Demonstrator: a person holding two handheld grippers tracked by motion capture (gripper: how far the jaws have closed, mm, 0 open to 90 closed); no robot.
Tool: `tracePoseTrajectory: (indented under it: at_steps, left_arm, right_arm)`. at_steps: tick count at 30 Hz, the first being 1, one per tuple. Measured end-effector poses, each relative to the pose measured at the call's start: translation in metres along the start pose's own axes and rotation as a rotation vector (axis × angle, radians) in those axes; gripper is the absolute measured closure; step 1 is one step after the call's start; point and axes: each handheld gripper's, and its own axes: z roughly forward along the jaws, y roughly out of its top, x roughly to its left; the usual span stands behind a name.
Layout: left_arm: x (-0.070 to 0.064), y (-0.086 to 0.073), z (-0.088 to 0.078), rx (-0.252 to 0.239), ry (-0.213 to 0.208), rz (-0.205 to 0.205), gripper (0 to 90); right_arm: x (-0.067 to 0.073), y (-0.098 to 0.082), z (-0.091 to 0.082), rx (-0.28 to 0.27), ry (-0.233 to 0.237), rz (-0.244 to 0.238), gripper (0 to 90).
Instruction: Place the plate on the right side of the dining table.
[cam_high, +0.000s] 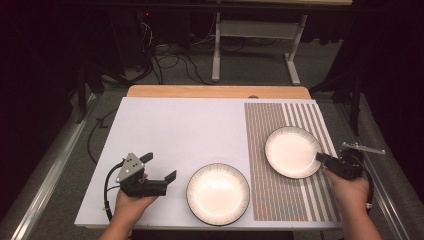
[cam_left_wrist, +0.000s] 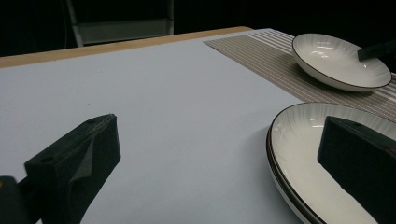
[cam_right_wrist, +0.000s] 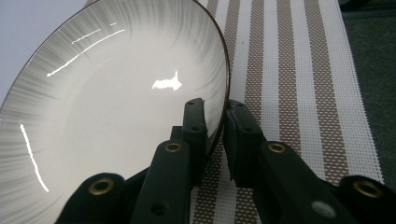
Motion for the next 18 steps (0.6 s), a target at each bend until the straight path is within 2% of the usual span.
tracePoseTrajectory:
  at_steps: [2, 6, 11, 12, 18]
  left_arm:
    - [-0.001, 0.0, 0.0, 0.0, 0.003, 0.005, 0.2]
    - [-0.002, 0.0, 0.001, 0.002, 0.006, 0.017, 0.2]
    - [-0.001, 0.0, 0.001, 0.014, 0.012, 0.028, 0.2]
    - [-0.001, 0.0, 0.001, 0.013, 0.014, 0.028, 0.2]
    - [0.0, 0.0, -0.001, 0.009, 0.012, 0.023, 0.2]
  right_arm:
    - [-0.002, 0.0, 0.004, 0.009, -0.007, 0.012, 81.2]
    - [0.0, 0.0, 0.008, 0.005, -0.036, -0.011, 81.2]
    - [0.0, -0.001, 0.008, -0.009, -0.04, -0.023, 79.7]
    - [0.001, -0.001, 0.007, -0.022, -0.053, -0.039, 77.9]
    - [0.008, -0.001, -0.009, -0.11, -0.048, -0.099, 67.4]
